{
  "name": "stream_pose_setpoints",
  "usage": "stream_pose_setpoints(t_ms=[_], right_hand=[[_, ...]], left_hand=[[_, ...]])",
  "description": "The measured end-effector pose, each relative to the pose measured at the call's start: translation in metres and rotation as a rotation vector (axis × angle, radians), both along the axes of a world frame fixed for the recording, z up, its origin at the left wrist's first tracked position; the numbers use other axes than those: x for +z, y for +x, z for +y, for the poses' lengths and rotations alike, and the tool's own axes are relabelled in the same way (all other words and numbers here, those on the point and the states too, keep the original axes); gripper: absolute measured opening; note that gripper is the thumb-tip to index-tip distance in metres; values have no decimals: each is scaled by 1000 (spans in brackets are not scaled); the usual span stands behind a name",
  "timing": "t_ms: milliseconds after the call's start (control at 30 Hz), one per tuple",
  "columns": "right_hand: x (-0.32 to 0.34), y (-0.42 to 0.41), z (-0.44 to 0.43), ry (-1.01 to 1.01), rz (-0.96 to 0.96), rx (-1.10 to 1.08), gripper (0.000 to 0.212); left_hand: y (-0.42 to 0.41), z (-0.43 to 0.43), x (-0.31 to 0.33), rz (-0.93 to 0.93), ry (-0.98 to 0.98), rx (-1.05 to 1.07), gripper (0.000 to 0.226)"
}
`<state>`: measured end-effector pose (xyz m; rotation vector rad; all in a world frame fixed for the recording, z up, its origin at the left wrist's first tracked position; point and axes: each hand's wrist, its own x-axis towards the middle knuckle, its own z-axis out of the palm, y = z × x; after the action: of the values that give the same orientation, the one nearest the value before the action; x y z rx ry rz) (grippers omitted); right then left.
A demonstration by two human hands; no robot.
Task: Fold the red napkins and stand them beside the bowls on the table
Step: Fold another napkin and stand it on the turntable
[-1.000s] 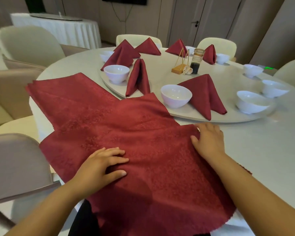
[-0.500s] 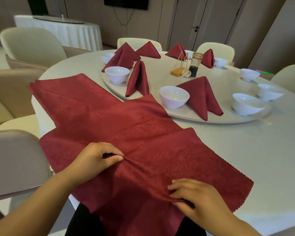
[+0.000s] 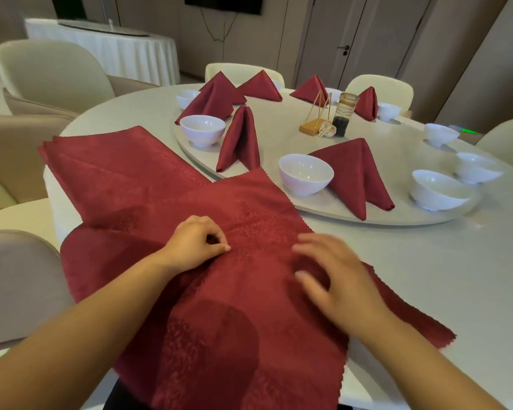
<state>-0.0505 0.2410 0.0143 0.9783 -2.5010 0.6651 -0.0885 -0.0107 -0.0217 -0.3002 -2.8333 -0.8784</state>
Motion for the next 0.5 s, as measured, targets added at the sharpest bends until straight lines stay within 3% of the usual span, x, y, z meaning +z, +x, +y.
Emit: stream_pose_setpoints(t_ms=[67, 133, 167, 267, 400, 500], right_hand=[[-9, 19, -5, 146, -222, 319, 48], [-22, 30, -1, 307, -446, 433, 74], [-30, 31, 3, 397, -437, 438, 80], [-47, 29, 9, 442, -253, 406, 73], [-46, 27, 6, 180, -369, 401, 52], [-38, 25, 2, 77, -424, 324, 38]], left_hand=[[-1, 0, 0, 34, 11, 4, 33], [-1, 0, -2, 42, 24, 2, 34], [-2, 0, -3, 53, 30, 8, 34], [-2, 1, -4, 89, 61, 25, 38], [14, -3, 3, 165, 88, -62, 13], [48, -6, 14, 153, 173, -210, 29]])
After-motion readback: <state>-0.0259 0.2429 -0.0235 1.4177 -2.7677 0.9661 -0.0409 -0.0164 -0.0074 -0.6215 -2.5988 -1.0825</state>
